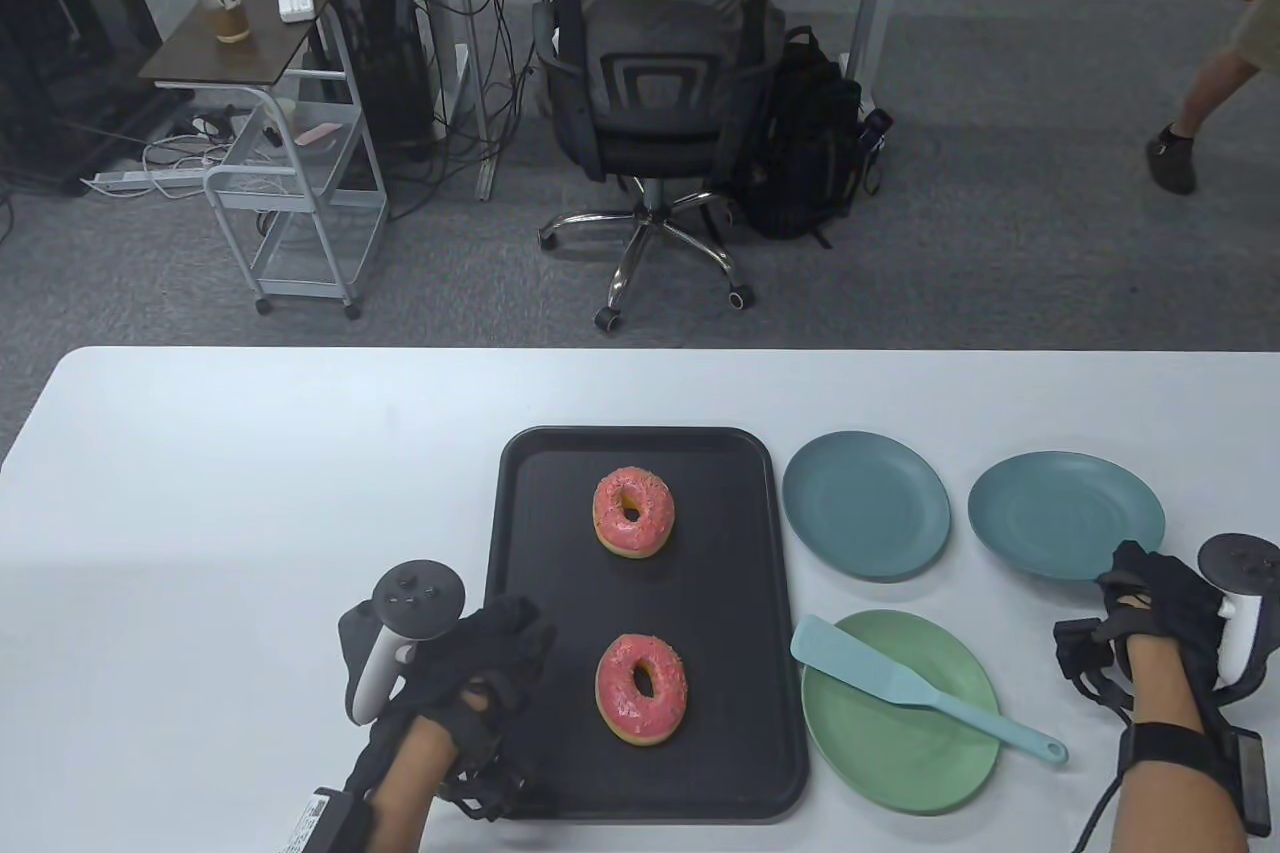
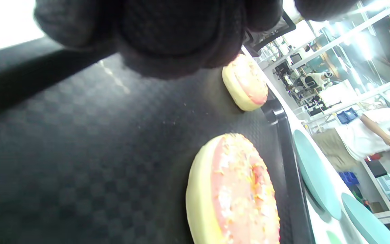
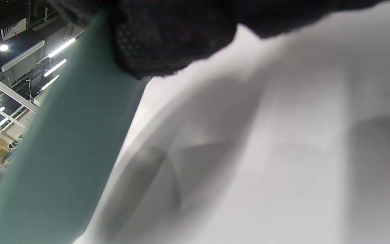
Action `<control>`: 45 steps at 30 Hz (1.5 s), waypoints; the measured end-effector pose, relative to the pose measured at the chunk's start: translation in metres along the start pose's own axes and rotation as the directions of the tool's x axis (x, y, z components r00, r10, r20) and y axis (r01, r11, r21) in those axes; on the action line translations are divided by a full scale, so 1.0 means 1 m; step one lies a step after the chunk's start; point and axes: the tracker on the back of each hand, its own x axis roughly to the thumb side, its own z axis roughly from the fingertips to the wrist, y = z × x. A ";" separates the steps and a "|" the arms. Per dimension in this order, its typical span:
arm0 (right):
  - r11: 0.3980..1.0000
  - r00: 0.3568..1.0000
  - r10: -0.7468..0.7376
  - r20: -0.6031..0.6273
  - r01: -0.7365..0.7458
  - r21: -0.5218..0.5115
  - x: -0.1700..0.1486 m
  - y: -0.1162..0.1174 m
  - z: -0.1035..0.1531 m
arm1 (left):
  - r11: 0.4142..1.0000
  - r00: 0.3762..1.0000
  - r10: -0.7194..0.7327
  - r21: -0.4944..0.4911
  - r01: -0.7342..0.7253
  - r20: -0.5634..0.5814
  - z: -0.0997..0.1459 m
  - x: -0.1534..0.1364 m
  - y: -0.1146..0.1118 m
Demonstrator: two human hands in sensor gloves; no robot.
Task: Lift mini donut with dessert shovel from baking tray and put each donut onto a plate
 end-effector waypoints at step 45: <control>0.947 0.947 0.322 -0.006 -0.322 -0.001 -0.027 0.000 0.004 | 0.972 0.976 -0.161 0.148 0.183 -0.150 0.003 -0.013 0.020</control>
